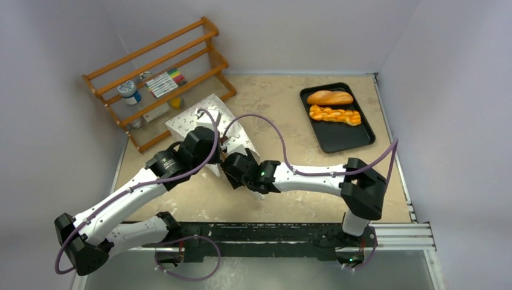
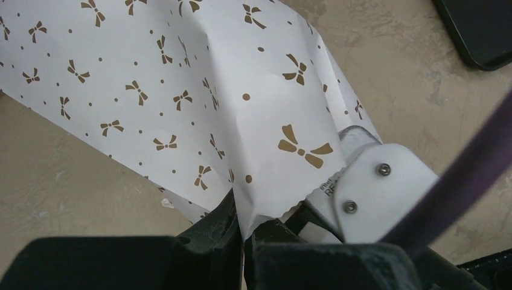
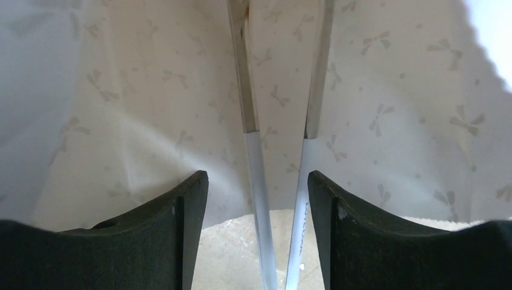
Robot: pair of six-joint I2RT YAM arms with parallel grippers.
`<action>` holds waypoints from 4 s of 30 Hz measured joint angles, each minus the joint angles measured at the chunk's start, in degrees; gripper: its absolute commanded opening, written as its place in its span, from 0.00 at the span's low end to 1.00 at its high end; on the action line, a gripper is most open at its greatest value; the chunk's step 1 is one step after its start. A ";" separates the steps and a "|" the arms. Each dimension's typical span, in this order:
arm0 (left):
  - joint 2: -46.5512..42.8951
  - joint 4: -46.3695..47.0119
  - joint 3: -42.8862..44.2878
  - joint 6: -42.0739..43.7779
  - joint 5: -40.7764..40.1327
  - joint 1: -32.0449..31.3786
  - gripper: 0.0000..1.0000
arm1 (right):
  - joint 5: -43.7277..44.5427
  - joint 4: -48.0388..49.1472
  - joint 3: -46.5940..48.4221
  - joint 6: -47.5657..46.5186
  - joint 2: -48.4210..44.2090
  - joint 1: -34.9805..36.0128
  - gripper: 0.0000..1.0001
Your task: Take the fake bread out of the paper bag
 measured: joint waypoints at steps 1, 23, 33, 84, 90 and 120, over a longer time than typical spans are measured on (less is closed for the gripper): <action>-0.02 -0.02 0.00 -0.04 -0.02 -0.09 0.00 | -0.26 0.63 -0.33 0.04 0.44 0.00 0.66; 0.00 -1.29 -1.18 -1.07 -0.66 -1.81 0.00 | -0.57 3.78 -3.41 2.03 4.96 -0.09 0.67; 0.00 -2.78 -1.62 -1.64 -1.75 -2.16 0.00 | -3.13 7.26 -3.72 2.03 8.17 -0.31 0.60; -0.79 -4.37 -1.27 -1.97 -5.14 -3.56 0.00 | -16.44 -3.96 -0.85 0.04 -0.72 -2.97 0.00; -0.72 -4.37 -1.27 -1.97 -5.44 -3.56 0.00 | -16.50 -5.25 -0.85 1.22 -6.58 -2.97 0.00; 0.61 -4.20 0.02 -1.99 -5.38 -3.56 0.00 | -11.58 -1.46 -2.23 7.02 -1.81 -4.33 0.39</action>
